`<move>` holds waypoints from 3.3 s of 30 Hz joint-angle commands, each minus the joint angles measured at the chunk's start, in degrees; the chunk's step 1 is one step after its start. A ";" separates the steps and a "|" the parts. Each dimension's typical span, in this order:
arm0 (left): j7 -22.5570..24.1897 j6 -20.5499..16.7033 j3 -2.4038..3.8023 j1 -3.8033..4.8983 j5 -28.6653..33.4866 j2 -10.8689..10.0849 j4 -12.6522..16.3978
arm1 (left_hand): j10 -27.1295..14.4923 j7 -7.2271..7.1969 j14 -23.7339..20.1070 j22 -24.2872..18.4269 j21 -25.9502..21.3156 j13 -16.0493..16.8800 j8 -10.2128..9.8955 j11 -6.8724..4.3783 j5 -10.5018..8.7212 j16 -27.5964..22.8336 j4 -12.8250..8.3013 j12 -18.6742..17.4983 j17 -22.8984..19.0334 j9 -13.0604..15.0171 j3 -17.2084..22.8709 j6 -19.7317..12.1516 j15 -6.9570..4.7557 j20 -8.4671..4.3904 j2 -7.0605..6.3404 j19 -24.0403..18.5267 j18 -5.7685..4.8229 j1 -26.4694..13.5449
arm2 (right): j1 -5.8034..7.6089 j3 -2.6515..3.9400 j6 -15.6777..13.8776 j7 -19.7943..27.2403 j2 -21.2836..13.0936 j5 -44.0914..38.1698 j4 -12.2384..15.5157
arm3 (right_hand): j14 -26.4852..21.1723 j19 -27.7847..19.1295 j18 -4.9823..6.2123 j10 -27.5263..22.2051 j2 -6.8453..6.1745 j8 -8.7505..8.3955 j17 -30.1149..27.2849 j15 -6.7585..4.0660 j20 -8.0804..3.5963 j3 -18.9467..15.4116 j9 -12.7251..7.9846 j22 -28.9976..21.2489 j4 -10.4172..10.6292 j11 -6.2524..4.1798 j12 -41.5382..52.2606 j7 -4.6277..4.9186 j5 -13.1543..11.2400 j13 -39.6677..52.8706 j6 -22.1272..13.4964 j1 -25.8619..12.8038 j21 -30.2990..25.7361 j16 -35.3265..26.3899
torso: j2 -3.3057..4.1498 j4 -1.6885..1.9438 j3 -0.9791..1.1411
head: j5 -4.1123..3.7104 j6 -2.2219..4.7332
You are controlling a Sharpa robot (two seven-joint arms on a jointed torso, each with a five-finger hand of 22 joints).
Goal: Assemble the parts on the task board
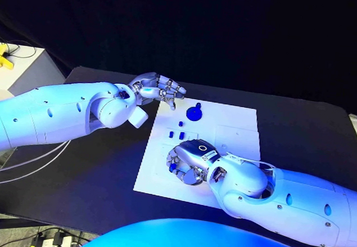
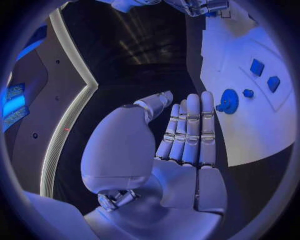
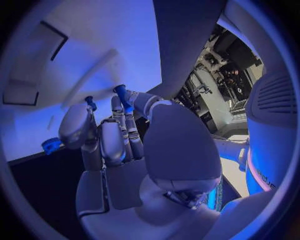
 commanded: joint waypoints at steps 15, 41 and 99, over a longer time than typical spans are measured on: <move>-0.78 1.07 0.04 0.02 0.31 -0.05 0.15 | -0.30 0.04 -0.18 -0.08 -0.30 -0.09 0.35 0.05 -0.06 -0.38 0.17 0.24 -0.08 -0.07 -0.29 -0.55 0.16 0.48 0.43 0.00 0.75 0.00 | -0.23 -0.20 -0.90 0.61 -0.43 0.96 0.31 | -2.98 -2.30 1.68 -5.75 -2.07 -3.59 -3.80 1.01 0.85 -1.75 -1.15 1.85 -0.24 0.90 0.28 0.69 1.32 -0.77 -5.28 -1.00 -6.77 -2.05 | 0.02 0.01 0.04 | -0.06 -0.01; -0.73 1.26 0.02 0.02 0.28 0.09 -0.20 | -0.43 0.05 -0.25 -0.11 -0.37 -0.11 0.38 0.07 -0.07 -0.41 0.20 0.26 -0.09 -0.10 -0.32 -0.65 0.17 0.50 0.45 -0.03 0.75 0.01 | 2.54 0.53 -11.44 6.98 -9.41 11.57 4.35 | -3.91 -1.53 1.85 -10.86 0.15 -3.92 -7.79 0.92 0.75 -14.95 -1.03 0.99 7.23 0.73 14.85 0.95 4.40 -0.96 -6.06 6.83 -9.18 -1.17 | -0.20 -0.09 -0.03 | -3.04 -0.01; -0.55 1.00 -0.36 -1.24 0.27 -0.89 0.34 | -0.52 0.07 -0.28 -0.16 -0.46 -0.11 0.51 0.08 -0.07 -0.38 0.21 0.38 -0.09 -0.14 -0.42 -0.73 0.19 0.52 0.46 -0.01 0.77 0.04 | 0.36 -0.06 -1.19 -9.76 -29.00 21.52 10.81 | 5.32 4.87 -1.88 16.51 4.65 4.64 21.97 -2.93 -2.54 -33.94 1.87 10.41 14.65 -3.94 73.42 -2.83 4.71 73.11 -0.42 -3.94 15.32 11.56 | -1.91 -0.91 0.16 | -10.17 -0.01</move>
